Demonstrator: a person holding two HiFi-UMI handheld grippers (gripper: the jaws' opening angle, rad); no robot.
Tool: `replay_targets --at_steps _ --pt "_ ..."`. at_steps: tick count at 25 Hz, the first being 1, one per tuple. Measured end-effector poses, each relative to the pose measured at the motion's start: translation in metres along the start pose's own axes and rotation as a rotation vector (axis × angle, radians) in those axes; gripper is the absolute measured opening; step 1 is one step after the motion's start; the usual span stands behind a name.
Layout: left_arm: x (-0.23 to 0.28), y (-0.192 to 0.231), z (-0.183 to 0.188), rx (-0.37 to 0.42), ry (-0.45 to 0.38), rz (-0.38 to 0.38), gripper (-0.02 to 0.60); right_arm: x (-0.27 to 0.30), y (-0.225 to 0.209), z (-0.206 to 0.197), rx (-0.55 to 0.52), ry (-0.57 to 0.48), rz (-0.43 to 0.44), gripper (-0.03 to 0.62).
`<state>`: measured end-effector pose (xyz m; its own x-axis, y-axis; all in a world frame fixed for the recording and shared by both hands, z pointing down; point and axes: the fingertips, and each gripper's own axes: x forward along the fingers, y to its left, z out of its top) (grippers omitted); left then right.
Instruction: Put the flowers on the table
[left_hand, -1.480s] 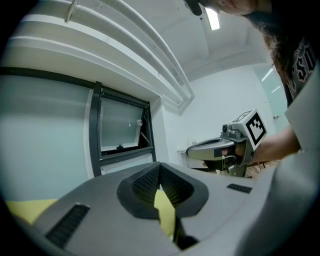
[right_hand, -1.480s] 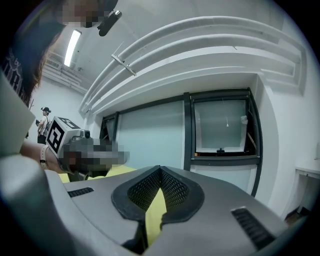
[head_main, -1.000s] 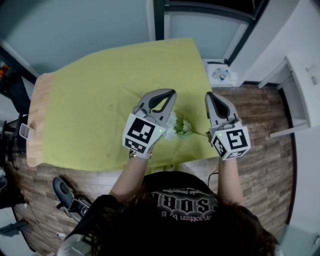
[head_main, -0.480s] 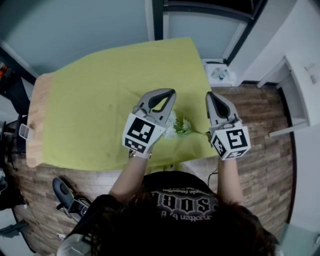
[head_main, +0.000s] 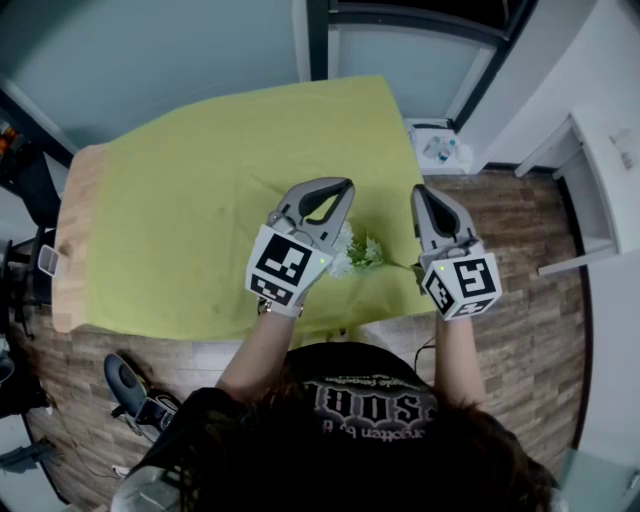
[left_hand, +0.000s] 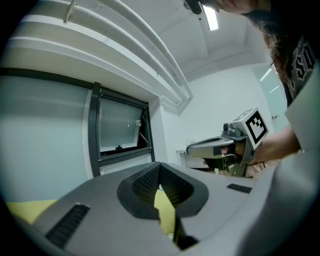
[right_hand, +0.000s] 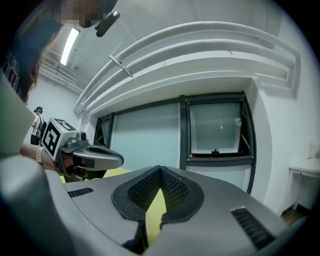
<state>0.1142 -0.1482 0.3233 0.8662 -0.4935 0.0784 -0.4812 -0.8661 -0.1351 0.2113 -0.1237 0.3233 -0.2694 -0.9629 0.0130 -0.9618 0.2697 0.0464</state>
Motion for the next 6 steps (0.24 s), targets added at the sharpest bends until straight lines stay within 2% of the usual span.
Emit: replay_targets --at_steps 6 --pt "-0.0006 0.0021 0.0014 0.0 -0.001 0.005 -0.002 0.0012 -0.0022 0.0014 0.0 -0.001 -0.002 0.029"
